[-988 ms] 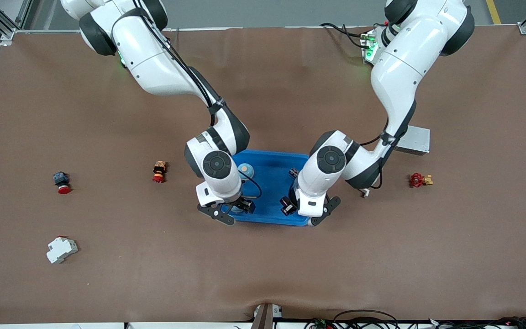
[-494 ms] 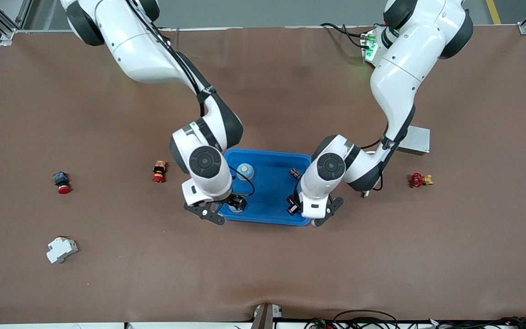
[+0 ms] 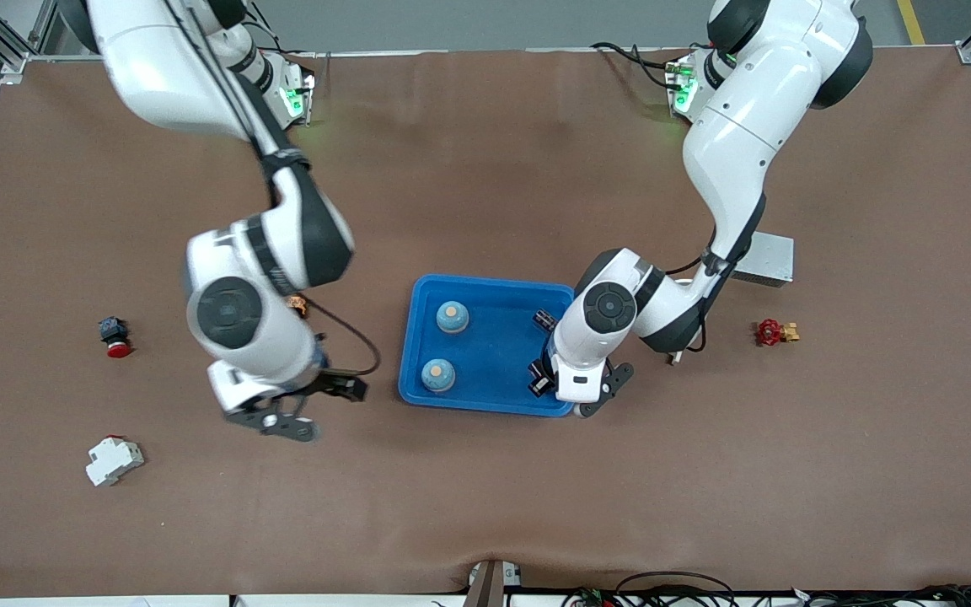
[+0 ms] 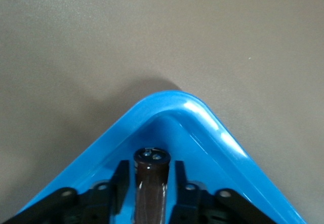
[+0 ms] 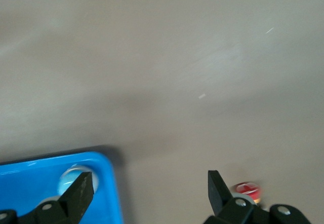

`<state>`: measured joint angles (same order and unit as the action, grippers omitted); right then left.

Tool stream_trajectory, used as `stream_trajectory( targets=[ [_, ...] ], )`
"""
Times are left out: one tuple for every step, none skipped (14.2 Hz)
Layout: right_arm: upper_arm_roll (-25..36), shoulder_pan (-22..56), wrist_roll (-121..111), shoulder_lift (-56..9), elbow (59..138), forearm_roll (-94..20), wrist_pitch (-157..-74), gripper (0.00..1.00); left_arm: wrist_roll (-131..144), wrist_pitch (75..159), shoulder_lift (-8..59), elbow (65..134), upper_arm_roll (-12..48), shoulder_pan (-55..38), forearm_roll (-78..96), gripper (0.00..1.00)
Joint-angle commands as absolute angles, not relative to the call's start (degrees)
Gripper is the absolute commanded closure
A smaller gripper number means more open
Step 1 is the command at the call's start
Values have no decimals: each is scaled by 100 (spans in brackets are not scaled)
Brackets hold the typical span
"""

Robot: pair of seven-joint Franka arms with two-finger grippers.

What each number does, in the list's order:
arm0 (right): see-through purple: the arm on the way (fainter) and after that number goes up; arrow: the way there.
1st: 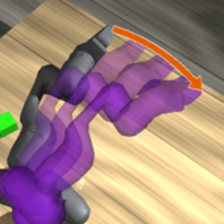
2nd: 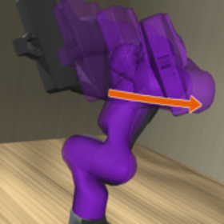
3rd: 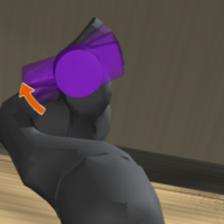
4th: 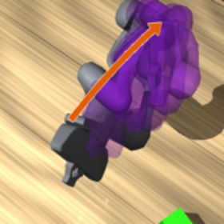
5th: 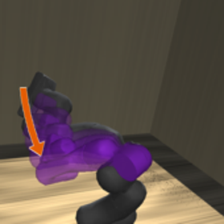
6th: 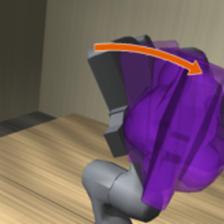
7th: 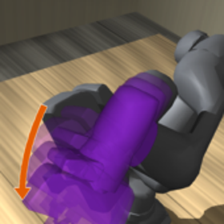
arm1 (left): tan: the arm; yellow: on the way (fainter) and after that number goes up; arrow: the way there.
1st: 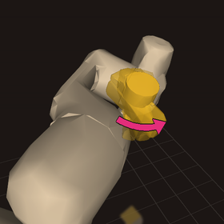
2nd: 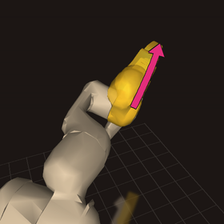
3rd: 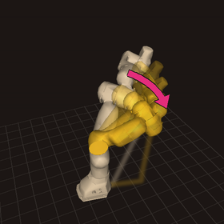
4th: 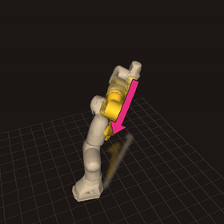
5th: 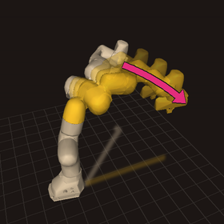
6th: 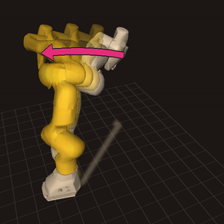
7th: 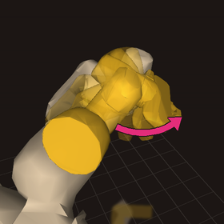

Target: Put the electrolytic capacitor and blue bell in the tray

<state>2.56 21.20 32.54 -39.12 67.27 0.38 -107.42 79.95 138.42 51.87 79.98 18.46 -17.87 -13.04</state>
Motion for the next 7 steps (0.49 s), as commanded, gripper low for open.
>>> stream_trajectory(
  targets=[
    [141,1715,2700,-3517,6952,35,-10530,0,8121,13607,4958,7963,1802,-1898,-1231,0],
    [149,1575,2446,-3446,6943,35,-10494,0,8138,13344,4853,7937,1828,-1898,-1230,0],
    [167,1460,2156,-3341,6952,53,-10390,0,8139,13046,4704,7928,1837,-1881,-1213,0],
    [184,1302,1892,-3279,6952,53,-10319,0,8130,12730,4580,7936,1854,-1837,-1213,0],
    [176,1066,1516,-3252,6952,44,-10301,0,8112,12352,4388,7937,1872,-1828,-1222,0],
    [184,950,1146,-3174,6943,44,-10301,0,8078,12062,4247,7945,1881,-1785,-1230,0],
    [185,810,864,-3095,6943,44,-10301,0,8016,11763,4045,7963,1881,-1758,-1230,0]
  ],
)
